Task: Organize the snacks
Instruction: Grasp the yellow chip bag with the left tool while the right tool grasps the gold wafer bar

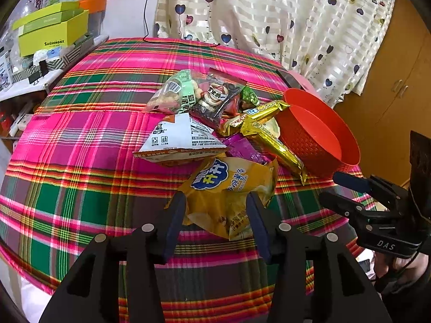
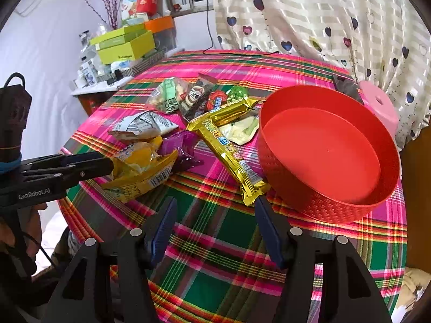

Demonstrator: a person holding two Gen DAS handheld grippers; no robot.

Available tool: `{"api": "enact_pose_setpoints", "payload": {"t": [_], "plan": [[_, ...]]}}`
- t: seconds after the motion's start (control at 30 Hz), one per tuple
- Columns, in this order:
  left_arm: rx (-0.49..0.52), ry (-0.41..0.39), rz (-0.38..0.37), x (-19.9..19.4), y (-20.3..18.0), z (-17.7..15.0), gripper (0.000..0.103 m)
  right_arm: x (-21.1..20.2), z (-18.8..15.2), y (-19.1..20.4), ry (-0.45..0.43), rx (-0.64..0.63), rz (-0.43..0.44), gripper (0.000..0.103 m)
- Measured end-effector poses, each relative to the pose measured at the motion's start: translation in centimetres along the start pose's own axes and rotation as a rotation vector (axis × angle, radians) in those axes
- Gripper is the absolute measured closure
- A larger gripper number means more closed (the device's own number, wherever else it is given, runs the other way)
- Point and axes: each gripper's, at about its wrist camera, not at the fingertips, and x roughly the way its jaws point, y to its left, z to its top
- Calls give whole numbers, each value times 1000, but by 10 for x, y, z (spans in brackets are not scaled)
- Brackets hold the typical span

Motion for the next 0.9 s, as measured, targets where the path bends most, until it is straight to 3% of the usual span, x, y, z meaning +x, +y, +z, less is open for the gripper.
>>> {"api": "enact_pose_setpoints", "payload": {"t": [0.17, 0.9], "plan": [[20, 7, -25, 8, 1, 3, 49, 8, 5, -1, 7, -12, 4, 44], [64, 48, -50, 41, 0, 6, 42, 36, 20, 2, 32, -68, 19, 44]]}}
